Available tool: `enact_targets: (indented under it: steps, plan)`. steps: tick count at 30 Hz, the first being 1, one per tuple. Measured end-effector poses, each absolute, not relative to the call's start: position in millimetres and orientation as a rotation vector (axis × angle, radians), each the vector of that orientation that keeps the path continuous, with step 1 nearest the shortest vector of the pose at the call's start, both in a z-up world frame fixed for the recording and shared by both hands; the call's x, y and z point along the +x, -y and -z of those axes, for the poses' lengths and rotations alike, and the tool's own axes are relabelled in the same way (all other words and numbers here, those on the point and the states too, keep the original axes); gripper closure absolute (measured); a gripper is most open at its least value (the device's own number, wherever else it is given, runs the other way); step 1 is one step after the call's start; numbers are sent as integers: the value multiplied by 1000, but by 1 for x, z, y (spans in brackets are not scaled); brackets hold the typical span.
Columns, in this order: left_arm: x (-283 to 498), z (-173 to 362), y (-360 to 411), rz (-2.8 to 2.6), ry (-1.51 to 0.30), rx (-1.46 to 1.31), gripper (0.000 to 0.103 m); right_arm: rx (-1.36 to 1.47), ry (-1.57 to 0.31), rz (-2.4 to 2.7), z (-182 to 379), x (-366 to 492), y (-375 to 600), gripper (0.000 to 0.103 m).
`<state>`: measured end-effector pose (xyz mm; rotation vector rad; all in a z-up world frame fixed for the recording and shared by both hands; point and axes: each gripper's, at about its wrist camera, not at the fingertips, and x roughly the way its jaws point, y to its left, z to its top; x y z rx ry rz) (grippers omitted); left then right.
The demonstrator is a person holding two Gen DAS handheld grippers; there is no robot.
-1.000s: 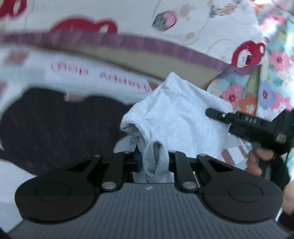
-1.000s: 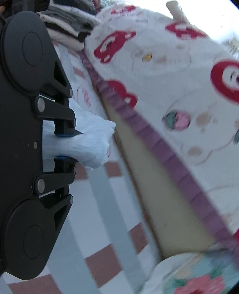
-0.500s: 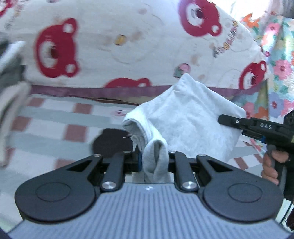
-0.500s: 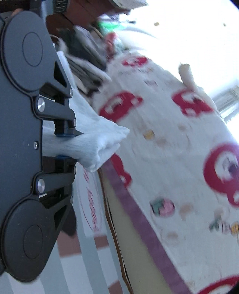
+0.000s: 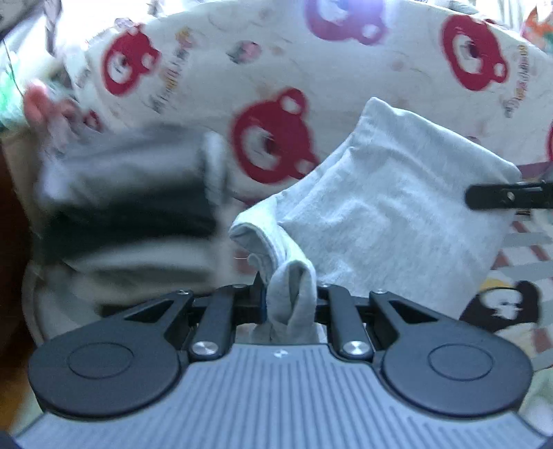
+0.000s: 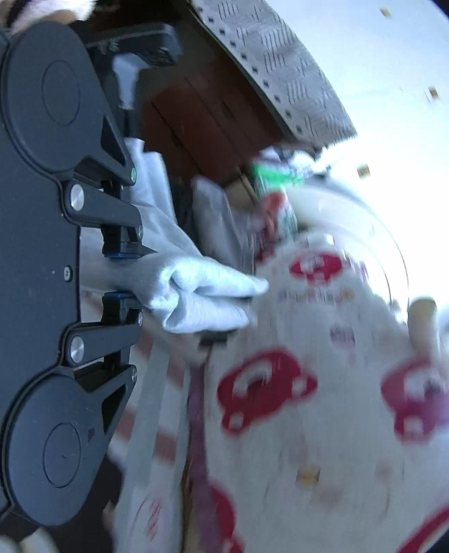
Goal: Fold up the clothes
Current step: 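Carry the folded shirt with both grippers onto the clothes stack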
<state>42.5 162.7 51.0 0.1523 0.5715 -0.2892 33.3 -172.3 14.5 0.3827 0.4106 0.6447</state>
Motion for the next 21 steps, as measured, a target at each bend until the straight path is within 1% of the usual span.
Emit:
enact_targets:
  steps: [5,10,12,15,16,18,21]
  plan:
    - [107,-111,-230,189,-561,180,89,421,-393,-776,-49,93,111,83]
    - [194,-153,-258,54,-502,293,89,508,-341,-870,-73,175,51,83]
    - [228,-165,-273,8,-478,297,89,593,-346,-895,-72,210,30,83]
    - [284,-166,-293,-61,-497,257,89,746,-386,-874,-56,260,4,83]
    - [297,-161,-294,-78,-507,262,89,749,-389,-864,-52,270,-2,83]
    - [325,-146,-292,-84,-537,319,89,752,-396,-845,-38,282,-15,83]
    - [358,-125,-288,-71,-591,377,89,889,-476,-833,-5,287,-17,83]
